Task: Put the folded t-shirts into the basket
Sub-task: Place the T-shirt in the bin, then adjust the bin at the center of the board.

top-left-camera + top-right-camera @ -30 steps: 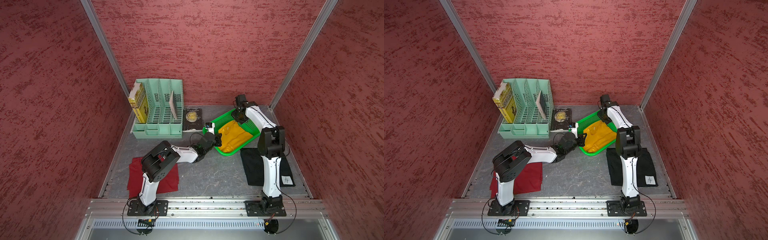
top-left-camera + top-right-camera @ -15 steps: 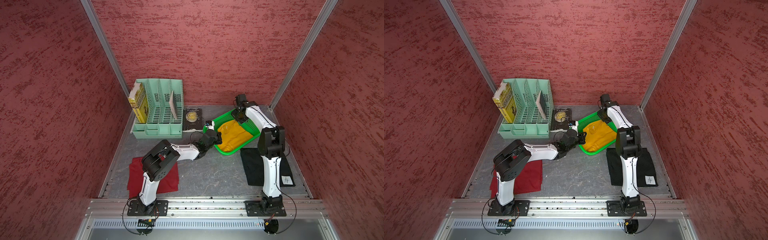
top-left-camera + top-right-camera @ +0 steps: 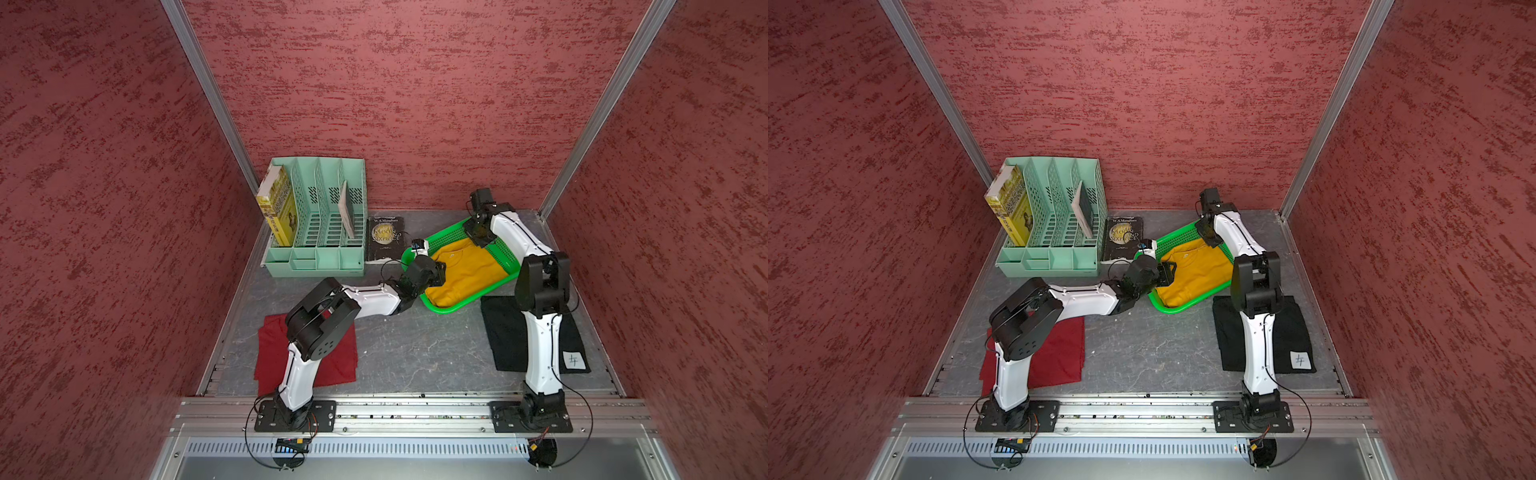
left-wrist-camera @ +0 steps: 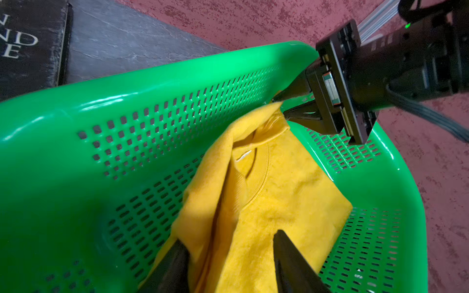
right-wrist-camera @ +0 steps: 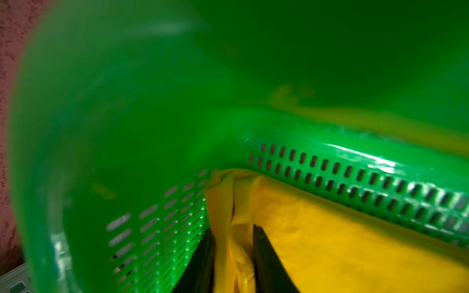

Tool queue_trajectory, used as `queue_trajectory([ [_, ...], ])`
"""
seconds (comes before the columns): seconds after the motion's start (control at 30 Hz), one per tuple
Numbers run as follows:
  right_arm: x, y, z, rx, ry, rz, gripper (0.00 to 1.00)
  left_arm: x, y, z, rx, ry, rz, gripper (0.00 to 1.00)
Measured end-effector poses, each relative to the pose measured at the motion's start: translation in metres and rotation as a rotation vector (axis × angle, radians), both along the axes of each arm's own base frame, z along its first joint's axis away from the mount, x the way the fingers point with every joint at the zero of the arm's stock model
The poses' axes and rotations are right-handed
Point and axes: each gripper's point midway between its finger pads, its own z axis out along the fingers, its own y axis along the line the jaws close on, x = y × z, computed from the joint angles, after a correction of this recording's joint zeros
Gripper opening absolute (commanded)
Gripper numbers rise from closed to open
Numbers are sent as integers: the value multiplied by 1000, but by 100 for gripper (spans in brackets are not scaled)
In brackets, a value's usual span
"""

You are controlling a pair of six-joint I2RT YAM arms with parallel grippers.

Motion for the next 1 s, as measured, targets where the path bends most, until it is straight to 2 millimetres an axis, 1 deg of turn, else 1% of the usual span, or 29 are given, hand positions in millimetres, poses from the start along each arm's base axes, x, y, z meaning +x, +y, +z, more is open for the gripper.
queue_trajectory([
  [0.1,-2,0,4,-1,-10,5,33,-1,5,1,48,-13,-3,55],
  [0.2,-6,-1,15,-4,-27,14,34,-4,12,6,102,-23,-10,54],
  [0.33,-13,-2,47,-14,-82,45,34,-10,29,16,179,-42,-10,56],
  [0.43,-23,-1,72,-30,-131,107,33,-12,40,33,209,-71,-7,56],
  [0.53,-35,9,89,-19,-169,228,28,-13,55,50,210,-94,5,56],
  [0.6,-45,22,92,-2,-176,327,28,-12,70,58,211,-94,16,56],
  [0.67,-55,36,89,8,-165,433,28,-10,83,62,221,-87,19,56],
  [0.73,-65,55,80,15,-142,540,27,-8,92,63,224,-74,9,56],
  [0.77,-71,65,74,19,-125,592,27,-7,95,60,225,-60,-1,55],
  [0.83,-85,79,61,15,-81,668,29,-7,102,52,235,-25,-15,55],
  [0.9,-101,86,43,-2,-24,719,31,-10,108,40,256,7,-21,55],
  [0.93,-108,85,34,-18,7,732,31,-12,110,34,269,23,-25,55],
  [1.0,-120,76,17,-56,75,739,30,-17,112,23,289,54,-37,56],
])
